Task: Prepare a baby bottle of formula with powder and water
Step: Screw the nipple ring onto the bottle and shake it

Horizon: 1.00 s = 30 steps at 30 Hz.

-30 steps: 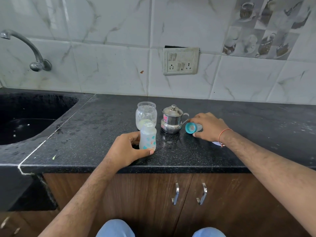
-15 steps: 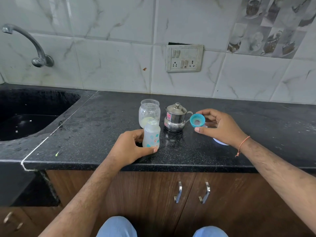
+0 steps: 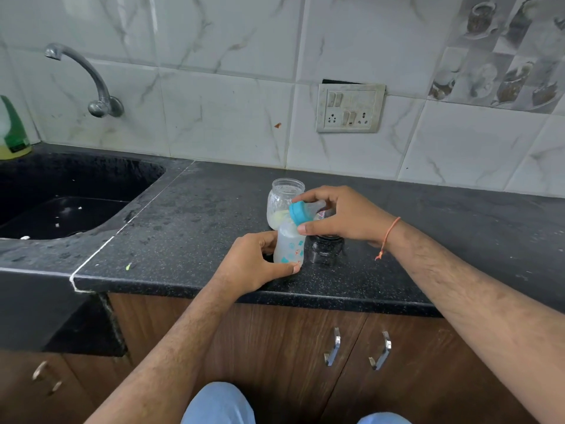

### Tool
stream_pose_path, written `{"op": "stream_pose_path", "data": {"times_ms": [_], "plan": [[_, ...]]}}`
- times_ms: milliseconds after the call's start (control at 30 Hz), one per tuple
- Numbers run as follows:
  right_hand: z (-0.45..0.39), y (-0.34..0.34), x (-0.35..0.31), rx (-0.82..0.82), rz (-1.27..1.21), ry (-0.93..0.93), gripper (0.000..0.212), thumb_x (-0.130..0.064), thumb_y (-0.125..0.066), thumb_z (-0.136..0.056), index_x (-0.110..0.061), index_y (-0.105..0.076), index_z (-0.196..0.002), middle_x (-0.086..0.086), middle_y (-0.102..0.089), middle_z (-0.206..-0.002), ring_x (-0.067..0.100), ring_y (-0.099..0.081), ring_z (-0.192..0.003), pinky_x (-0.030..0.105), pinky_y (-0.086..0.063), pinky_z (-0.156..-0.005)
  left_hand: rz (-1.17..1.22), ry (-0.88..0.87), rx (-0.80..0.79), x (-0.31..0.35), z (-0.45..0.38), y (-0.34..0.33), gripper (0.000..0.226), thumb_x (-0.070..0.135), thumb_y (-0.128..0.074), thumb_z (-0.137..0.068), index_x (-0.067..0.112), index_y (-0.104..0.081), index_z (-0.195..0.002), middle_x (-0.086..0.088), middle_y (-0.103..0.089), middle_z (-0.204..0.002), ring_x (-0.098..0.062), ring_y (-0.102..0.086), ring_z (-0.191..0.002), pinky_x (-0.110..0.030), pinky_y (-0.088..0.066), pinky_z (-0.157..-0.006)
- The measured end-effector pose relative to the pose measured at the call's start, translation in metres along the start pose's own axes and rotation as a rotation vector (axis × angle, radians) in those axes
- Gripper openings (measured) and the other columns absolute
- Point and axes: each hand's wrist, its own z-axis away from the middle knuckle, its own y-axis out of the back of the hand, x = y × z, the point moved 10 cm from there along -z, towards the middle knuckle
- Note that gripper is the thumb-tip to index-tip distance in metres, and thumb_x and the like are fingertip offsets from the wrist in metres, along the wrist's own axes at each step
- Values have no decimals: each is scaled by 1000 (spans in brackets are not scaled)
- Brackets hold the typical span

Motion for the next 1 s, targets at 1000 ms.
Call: {"op": "stream_pose_path", "data": {"times_ms": [1000], "plan": [[25, -41, 35, 399, -506, 154, 62, -32, -92, -75, -30, -65, -131, -6, -67, -129, 18, -65, -120, 53, -62, -90, -31, -51, 27, 8, 2, 3, 57, 35, -97, -81, 30, -76, -134, 21, -82, -115, 5, -76, -108, -32, -61, -105]]}}
